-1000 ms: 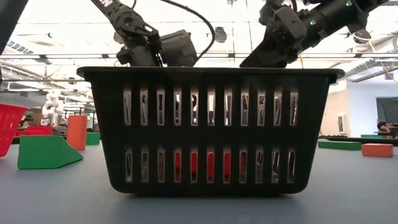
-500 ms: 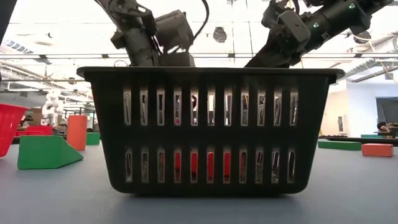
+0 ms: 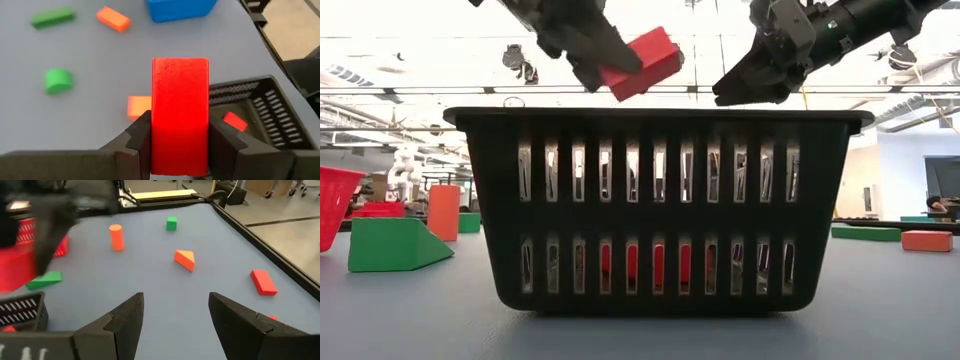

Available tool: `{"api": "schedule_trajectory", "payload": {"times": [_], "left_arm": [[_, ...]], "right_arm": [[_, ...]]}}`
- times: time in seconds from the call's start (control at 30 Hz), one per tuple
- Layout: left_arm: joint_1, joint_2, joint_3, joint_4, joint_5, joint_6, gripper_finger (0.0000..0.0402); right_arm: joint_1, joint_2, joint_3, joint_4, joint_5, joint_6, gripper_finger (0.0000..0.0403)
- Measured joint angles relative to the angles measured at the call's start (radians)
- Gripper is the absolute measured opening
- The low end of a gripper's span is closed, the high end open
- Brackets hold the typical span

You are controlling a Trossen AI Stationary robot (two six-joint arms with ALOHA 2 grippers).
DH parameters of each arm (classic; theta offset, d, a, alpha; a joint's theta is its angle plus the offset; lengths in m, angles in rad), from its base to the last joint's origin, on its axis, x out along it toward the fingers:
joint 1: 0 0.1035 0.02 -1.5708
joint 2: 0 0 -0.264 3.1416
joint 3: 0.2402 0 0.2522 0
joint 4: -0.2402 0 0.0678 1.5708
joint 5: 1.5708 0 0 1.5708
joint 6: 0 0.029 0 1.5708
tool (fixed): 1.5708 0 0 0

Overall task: Sort & place blocks by color
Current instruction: Put the red block into the black bin

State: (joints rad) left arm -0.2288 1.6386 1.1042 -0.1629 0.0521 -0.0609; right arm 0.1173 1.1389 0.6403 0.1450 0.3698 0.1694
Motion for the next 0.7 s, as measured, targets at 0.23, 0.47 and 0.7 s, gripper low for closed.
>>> {"api": "schedule_trajectory", "payload": {"times": [0.23, 0.47, 0.7], "left_arm": [[-0.108, 0.088, 0.0, 0.021, -0.087, -0.119, 0.013], [-0.136, 0.141, -0.001, 0.096, -0.094, -0.186, 0.0137], [-0.128, 0.142, -0.001, 0.11, -0.086, -0.185, 0.03]], "right_arm": [[0.006, -0.022, 0.0, -0.001, -0.005, 0.045, 0.022], [0.007, -0.023, 0.0, -0.007, -0.007, 0.051, 0.022], [0.007, -0.023, 0.0, -0.021, -0.008, 0.054, 0.022]]}}
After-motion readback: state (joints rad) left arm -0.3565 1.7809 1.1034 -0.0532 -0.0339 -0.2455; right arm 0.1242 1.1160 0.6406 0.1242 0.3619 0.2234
